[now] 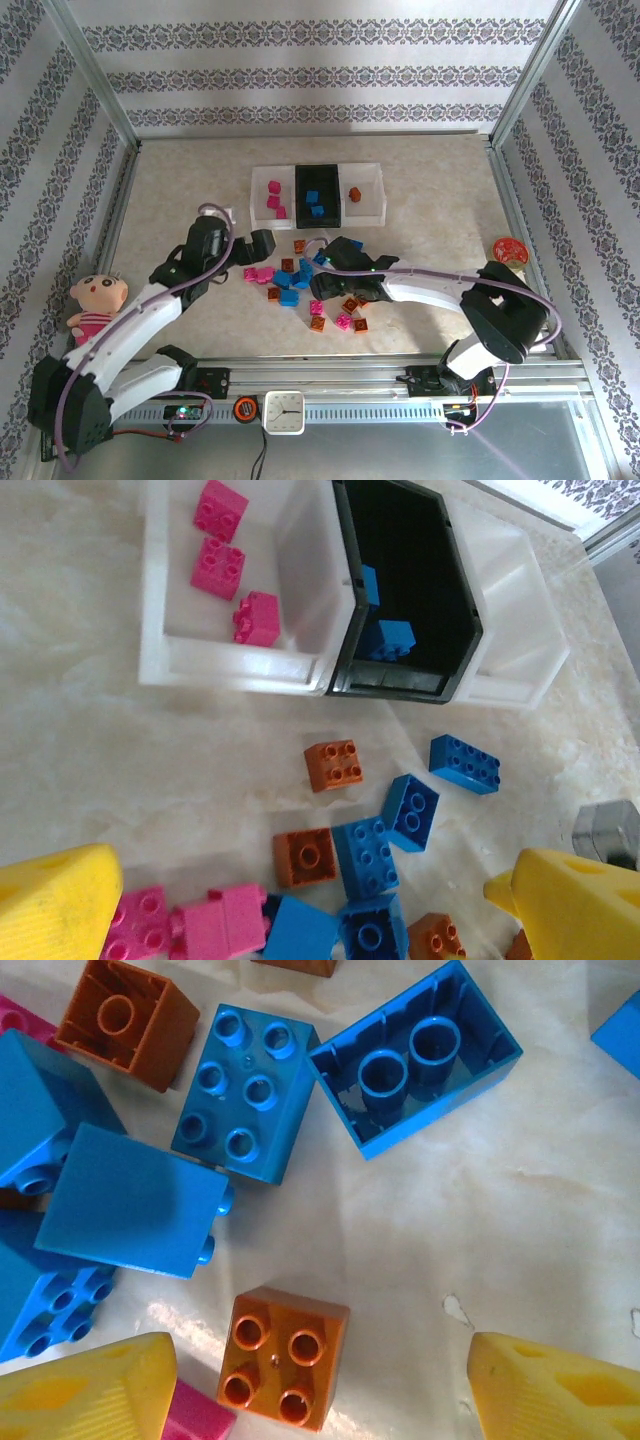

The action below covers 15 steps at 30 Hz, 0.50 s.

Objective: Sort the legos into containers by color

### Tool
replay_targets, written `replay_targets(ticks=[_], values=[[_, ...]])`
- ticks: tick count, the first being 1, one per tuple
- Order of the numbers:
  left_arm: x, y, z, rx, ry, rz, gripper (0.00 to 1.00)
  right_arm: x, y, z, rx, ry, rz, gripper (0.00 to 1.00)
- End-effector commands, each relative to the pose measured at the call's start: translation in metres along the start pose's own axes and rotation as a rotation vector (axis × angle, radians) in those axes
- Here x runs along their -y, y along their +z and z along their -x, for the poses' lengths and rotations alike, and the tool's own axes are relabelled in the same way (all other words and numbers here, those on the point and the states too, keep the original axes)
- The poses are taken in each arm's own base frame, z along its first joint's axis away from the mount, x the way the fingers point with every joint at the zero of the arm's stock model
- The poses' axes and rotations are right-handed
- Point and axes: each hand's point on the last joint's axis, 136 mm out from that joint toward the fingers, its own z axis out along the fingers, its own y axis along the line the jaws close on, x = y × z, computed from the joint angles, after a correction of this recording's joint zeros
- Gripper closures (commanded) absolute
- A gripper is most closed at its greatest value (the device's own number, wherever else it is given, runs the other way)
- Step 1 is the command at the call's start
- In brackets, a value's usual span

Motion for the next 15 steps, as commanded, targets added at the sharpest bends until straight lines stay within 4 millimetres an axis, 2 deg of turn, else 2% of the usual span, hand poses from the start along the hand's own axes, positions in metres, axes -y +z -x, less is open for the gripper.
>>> replay_targets(ticks=[1, 5, 15], values=[[-0.004, -0.012, 0.002, 0.063, -0.035, 0.004, 0.0, 0.002, 0.005, 0.004, 0.002, -0.003, -0.061, 0.26], [-0.014, -0.019, -0.006, 0.073, -0.039, 0.027, 0.0, -0.001, 0.011, 0.001, -0.017, -0.019, -0.067, 0.28], [-0.025, -0.018, -0.011, 0.073, -0.046, 0.066, 0.0, 0.001, 0.028, -0.017, -0.094, -0.035, -0.088, 0.4]])
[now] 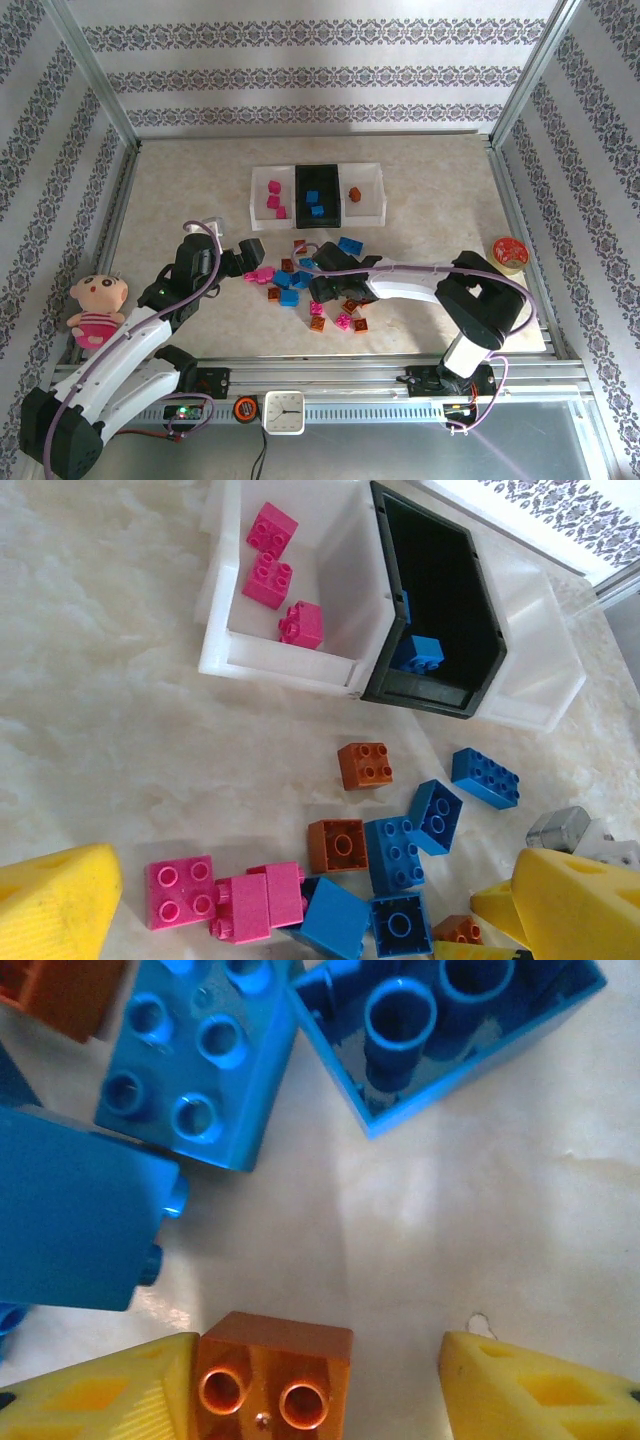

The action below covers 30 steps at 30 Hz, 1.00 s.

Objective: Sort the legos into containers by color

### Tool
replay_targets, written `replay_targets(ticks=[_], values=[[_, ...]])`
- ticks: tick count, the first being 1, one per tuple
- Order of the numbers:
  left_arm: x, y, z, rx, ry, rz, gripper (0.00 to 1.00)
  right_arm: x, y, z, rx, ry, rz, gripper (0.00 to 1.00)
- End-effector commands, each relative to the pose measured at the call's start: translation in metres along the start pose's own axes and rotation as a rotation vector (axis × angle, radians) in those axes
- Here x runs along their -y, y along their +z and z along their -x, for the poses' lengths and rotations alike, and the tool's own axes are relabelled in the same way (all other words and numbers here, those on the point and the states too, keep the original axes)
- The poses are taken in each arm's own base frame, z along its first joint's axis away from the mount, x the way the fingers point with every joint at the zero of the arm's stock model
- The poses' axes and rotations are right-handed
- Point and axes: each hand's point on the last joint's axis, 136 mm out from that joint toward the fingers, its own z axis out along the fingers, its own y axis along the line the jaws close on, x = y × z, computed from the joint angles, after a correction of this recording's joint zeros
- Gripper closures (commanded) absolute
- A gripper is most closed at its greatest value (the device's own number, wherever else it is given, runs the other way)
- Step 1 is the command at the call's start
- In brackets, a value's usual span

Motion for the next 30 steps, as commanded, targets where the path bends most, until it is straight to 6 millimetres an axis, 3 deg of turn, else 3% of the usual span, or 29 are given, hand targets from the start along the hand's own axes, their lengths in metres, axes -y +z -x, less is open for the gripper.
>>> replay_targets(ticks=[1, 6, 9, 14, 17, 20, 24, 30], values=[[-0.007, -0.001, -0.004, 0.0, -0.005, 0.03, 0.0, -0.002, 0.004, -0.003, -0.026, -0.015, -0.016, 0.43], [-0.009, -0.001, -0.004, 0.002, 0.001, 0.042, 0.0, 0.003, -0.001, -0.001, -0.011, -0.012, -0.019, 0.63], [-0.009, -0.001, -0.004, 0.004, 0.002, 0.041, 0.0, 0.007, -0.018, 0.015, 0.046, -0.004, 0.006, 0.71], [-0.012, 0.003, -0.01, -0.008, 0.002, 0.042, 0.0, 0.031, -0.064, 0.068, 0.197, 0.052, 0.021, 0.76], [-0.013, 0.006, -0.016, -0.022, -0.004, 0.035, 0.0, 0.058, -0.087, 0.108, 0.284, 0.13, 0.008, 0.77], [-0.014, 0.008, -0.021, -0.034, -0.012, 0.028, 0.0, 0.093, -0.095, 0.144, 0.348, 0.216, -0.051, 0.78], [-0.017, 0.009, -0.025, -0.042, -0.023, 0.036, 0.0, 0.144, -0.075, 0.174, 0.344, 0.352, -0.153, 0.77], [-0.021, 0.009, -0.032, -0.065, -0.025, 0.044, 0.0, 0.182, -0.032, 0.192, 0.26, 0.407, -0.275, 0.74]])
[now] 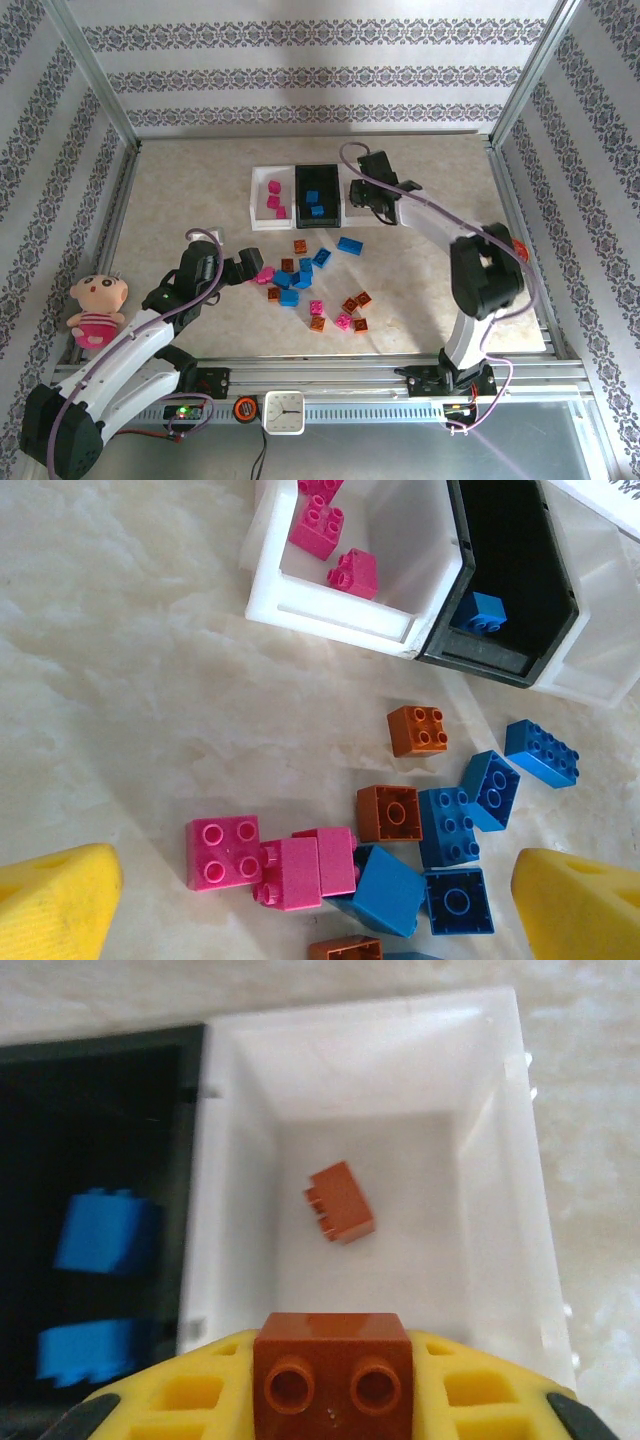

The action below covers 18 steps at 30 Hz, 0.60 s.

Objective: Sort the legos into containers by color

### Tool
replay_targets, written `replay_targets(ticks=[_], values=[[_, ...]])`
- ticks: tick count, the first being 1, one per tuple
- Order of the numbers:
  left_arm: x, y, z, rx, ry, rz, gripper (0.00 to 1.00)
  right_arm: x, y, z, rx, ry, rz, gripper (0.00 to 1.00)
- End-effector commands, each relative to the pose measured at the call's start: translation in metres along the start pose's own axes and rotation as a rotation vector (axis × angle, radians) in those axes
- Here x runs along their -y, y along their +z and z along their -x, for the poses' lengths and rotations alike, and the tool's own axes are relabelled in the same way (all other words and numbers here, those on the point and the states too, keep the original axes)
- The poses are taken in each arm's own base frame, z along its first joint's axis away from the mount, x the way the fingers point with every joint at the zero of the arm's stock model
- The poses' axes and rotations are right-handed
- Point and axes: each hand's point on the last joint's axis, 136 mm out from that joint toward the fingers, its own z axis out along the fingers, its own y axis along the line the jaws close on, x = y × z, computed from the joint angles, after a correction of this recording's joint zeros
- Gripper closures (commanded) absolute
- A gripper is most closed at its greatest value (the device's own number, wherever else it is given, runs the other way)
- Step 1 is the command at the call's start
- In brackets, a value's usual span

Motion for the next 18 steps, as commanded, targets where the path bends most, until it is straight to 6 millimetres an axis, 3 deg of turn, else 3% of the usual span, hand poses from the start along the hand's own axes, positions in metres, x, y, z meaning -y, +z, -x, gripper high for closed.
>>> replay_targets(ticks=[1, 3, 8, 13, 18], values=[[0.0, 0.001, -0.007, -0.019, -0.016, -0.01, 0.0, 0.016, 0.019, -0.003, -0.049, 0.016, -0.102, 0.73], [0.001, 0.001, -0.007, -0.021, -0.019, -0.013, 0.0, 0.019, 0.027, -0.002, -0.057, 0.031, -0.115, 0.69], [0.001, 0.003, -0.009, -0.02, -0.028, -0.021, 0.0, 0.012, 0.027, 0.006, -0.05, 0.048, -0.087, 0.39], [0.001, 0.003, -0.008, -0.016, -0.029, -0.021, 0.0, 0.001, -0.002, 0.007, -0.019, 0.039, -0.038, 0.28], [0.0, 0.002, -0.008, -0.012, -0.03, -0.016, 0.0, -0.01, -0.033, -0.024, -0.03, 0.014, 0.004, 0.22]])
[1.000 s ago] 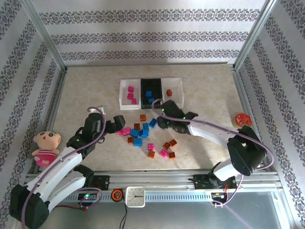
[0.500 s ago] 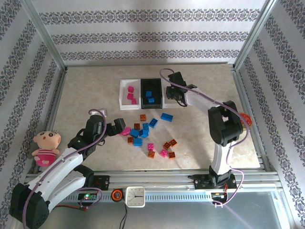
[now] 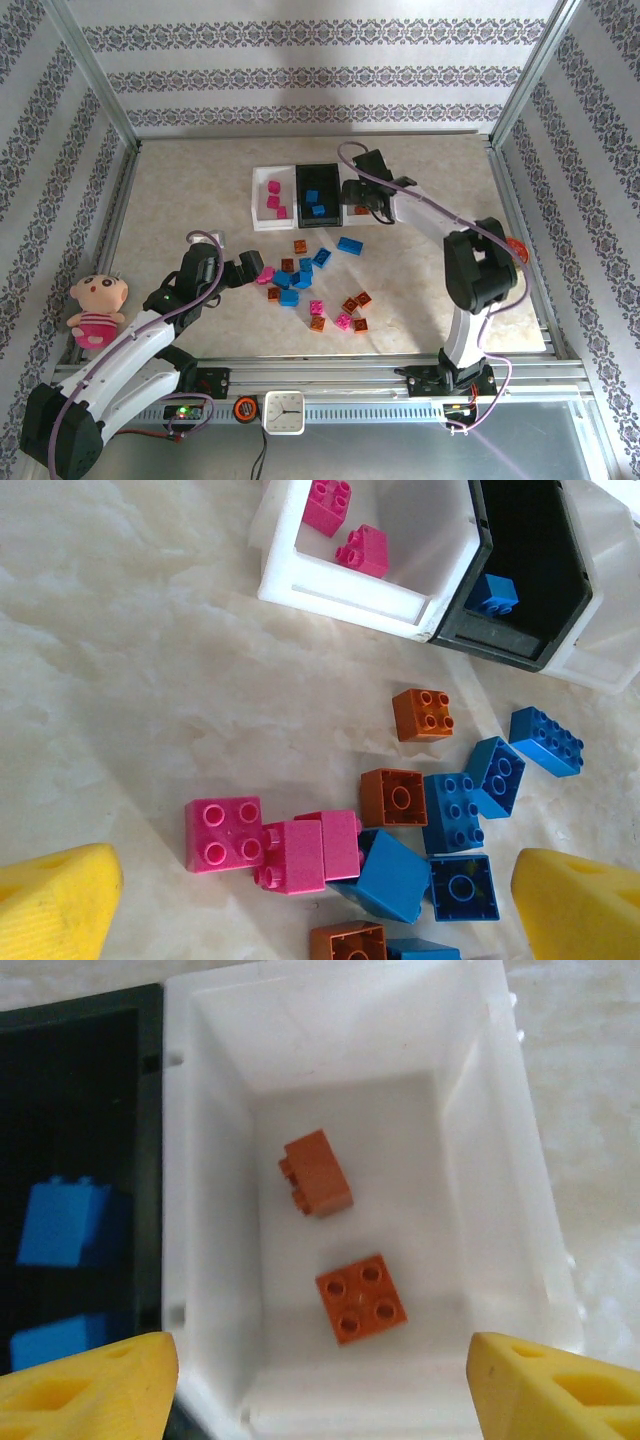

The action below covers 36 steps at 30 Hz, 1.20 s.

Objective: Sort the legos into containers by color

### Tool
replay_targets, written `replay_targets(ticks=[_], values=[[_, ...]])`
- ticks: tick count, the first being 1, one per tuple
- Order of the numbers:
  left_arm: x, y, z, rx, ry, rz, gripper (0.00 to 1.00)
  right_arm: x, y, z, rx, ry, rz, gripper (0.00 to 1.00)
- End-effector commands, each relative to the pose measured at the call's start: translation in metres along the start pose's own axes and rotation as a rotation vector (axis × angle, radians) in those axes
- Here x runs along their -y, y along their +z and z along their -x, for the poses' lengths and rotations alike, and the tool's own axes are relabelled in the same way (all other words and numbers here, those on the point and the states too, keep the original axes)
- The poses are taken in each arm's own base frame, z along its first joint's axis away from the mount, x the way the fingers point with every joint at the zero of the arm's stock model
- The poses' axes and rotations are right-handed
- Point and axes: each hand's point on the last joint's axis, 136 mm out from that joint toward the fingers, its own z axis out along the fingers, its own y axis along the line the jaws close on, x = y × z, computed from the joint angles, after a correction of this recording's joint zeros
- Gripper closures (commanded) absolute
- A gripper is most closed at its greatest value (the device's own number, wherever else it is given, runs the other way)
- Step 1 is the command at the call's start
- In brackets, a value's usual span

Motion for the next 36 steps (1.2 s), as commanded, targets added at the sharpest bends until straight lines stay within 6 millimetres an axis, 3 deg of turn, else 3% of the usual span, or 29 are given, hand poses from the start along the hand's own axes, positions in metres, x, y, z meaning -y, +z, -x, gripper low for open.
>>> replay_targets(ticks=[1, 16, 22, 31, 36], values=[[0.004, 0.0, 0.002, 0.014, -0.009, -0.017, 0.0, -0.01, -0.025, -0.026, -0.011, -0.017, 0.039, 0.22], [-0.003, 0.001, -0.002, 0.017, -0.011, 0.004, 0.0, 0.001, -0.078, -0.201, -0.344, -0.259, 0.112, 0.24], [-0.005, 0.002, -0.006, 0.01, -0.023, 0.005, 0.0, 0.014, -0.089, -0.24, -0.414, -0.295, 0.068, 0.31], [-0.01, 0.001, -0.008, 0.01, -0.018, 0.02, 0.0, 0.014, -0.131, -0.282, -0.475, -0.345, 0.124, 0.2], [-0.011, 0.004, -0.01, 0.012, -0.029, 0.017, 0.0, 0.013, -0.131, -0.301, -0.514, -0.372, 0.141, 0.22]])
